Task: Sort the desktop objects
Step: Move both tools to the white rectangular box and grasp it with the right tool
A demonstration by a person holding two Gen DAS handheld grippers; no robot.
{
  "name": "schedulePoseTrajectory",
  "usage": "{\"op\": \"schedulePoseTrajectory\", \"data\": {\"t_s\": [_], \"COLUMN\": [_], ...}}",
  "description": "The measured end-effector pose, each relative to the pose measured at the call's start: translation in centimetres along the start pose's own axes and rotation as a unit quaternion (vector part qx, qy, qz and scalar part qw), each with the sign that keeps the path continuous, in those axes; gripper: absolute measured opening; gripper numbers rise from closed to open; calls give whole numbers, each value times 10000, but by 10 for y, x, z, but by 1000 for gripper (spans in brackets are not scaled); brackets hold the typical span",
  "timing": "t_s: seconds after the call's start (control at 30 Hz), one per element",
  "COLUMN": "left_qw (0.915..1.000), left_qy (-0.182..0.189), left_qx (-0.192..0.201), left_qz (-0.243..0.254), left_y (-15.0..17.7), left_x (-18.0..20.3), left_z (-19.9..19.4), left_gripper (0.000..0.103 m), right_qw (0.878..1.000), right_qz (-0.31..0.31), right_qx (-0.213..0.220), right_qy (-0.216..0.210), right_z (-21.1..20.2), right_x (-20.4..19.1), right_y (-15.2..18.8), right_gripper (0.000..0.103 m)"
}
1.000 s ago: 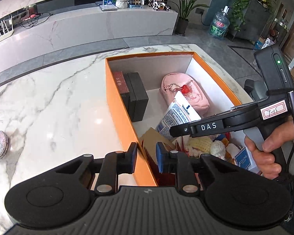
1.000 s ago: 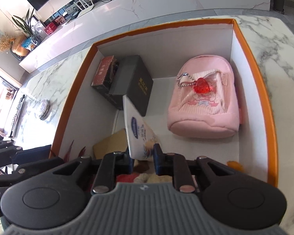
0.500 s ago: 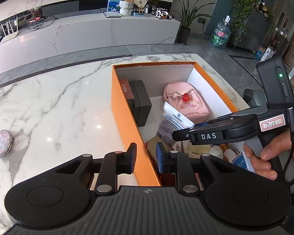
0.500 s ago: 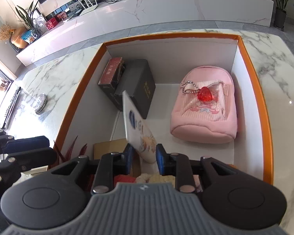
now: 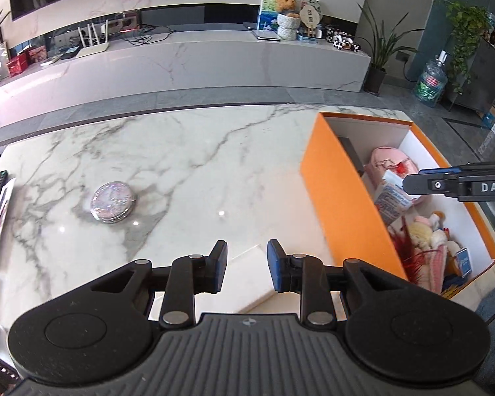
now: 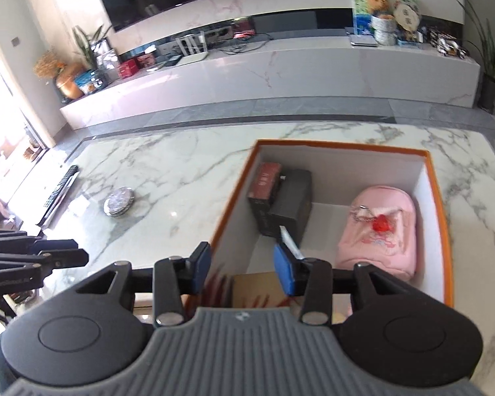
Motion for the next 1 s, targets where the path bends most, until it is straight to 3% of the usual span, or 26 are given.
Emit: {"op": "schedulePoseTrajectory", "data": {"t_s": [0.17, 0.33, 0.43, 0.73, 0.87, 1.0], "left_qw": [9998, 9995, 9996, 9997, 9994, 9994], "left_qy": [-183, -207, -145, -68, -192, -123], "left_qx": [-72, -231, -238, -237, -266, -270], "left_qz": [-83, -49, -49, -81, -102, -189], "left_y": [13, 23, 26, 31, 37, 38], "left_x": [-36, -58, -66, -87, -101, -114], "left_z": [-13, -11, -9, 3, 10, 17], "left_gripper": [32, 32, 32, 37, 37, 37], "right_qw": [9940, 9731, 9516, 8709, 8405, 8177], "right_qz": [-964, -1985, -2689, -4366, -4916, -5284], "right_qx": [-300, -841, -1178, -2033, -2115, -2146], "right_qy": [-430, -808, -908, -980, -850, -774], "right_z": [22, 53, 73, 138, 158, 172], "right_x": [-59, -113, -140, -191, -203, -207], "right_y": [-8, -4, 2, 29, 43, 52], "right_gripper": [53, 53, 53, 63, 68, 76]}}
Point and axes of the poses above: each gripper's, at about its wrist camera, not at the fingertips, and z roughly the way its jaws point, x to its right, y to its underside, the point moved 2 cm from there along z, roughly the way its jaws point, and after that the axes turned 4 degrees about -z, right-handed, at the moved point
